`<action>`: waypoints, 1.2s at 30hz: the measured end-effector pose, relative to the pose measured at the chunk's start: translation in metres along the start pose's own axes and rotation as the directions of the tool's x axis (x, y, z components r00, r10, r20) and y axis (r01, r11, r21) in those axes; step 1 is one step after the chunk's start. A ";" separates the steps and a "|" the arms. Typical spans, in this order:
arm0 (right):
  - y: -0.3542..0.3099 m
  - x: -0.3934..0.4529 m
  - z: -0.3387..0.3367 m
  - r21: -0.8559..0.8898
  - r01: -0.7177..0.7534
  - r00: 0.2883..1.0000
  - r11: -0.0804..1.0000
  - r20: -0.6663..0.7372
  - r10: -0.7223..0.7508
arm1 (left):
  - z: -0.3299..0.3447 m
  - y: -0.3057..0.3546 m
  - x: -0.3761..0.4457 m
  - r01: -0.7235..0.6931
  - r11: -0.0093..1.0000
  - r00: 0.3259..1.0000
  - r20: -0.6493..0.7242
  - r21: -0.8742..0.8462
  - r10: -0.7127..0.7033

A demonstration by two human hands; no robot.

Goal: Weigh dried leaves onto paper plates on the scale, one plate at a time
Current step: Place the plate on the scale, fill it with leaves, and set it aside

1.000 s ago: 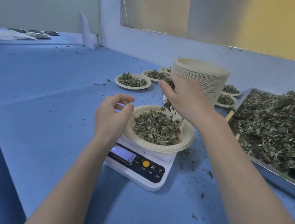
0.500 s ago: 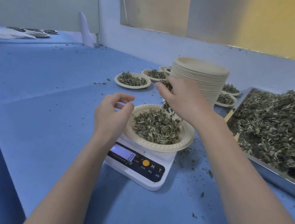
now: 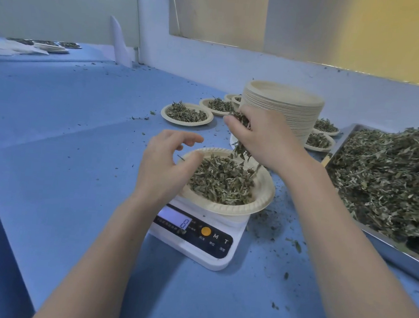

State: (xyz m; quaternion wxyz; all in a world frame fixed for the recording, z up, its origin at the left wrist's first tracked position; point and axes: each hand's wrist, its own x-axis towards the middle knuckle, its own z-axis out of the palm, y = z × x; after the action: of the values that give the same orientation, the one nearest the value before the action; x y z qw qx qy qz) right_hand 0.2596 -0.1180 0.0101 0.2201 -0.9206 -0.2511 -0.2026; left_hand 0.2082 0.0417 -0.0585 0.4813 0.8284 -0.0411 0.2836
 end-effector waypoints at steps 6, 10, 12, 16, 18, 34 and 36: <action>0.003 0.001 -0.004 -0.002 -0.001 1.000 1.000 -0.018 0.001 | 0.011 0.009 0.003 -0.208 0.915 0.959 0.257 0.345 0.121; 0.003 0.000 -0.003 0.004 0.012 1.000 1.000 -0.023 -0.012 | 0.013 0.007 0.015 -0.211 0.903 0.954 0.281 0.373 0.107; 0.004 0.001 -0.003 0.007 0.013 1.000 1.000 -0.028 -0.013 | 0.013 0.007 0.018 -0.204 0.935 0.941 0.323 0.292 0.104; 0.005 0.001 -0.002 -0.021 0.011 0.999 1.000 -0.030 -0.012 | 0.013 0.009 0.020 -0.208 0.951 0.946 0.296 0.227 0.136; 0.005 0.001 -0.002 -0.024 0.008 0.999 1.000 -0.035 -0.009 | 0.012 0.011 0.020 -0.181 0.971 0.968 0.201 0.153 0.149; 0.004 0.002 -0.006 0.060 0.002 0.998 0.998 -0.067 0.002 | 0.003 0.045 0.029 -0.176 0.977 0.984 -0.012 -0.120 0.176; 0.006 0.002 -0.010 0.050 -0.011 0.995 0.999 -0.097 0.016 | 0.007 0.055 0.033 -0.172 0.978 0.984 0.023 -0.121 0.175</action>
State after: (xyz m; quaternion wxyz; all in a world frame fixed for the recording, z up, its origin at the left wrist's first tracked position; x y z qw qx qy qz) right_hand 0.2619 -0.1269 0.0173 0.2559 -0.9056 -0.2388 -0.2395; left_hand 0.2200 0.0137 -0.0012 0.5022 0.7963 -0.1380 0.3077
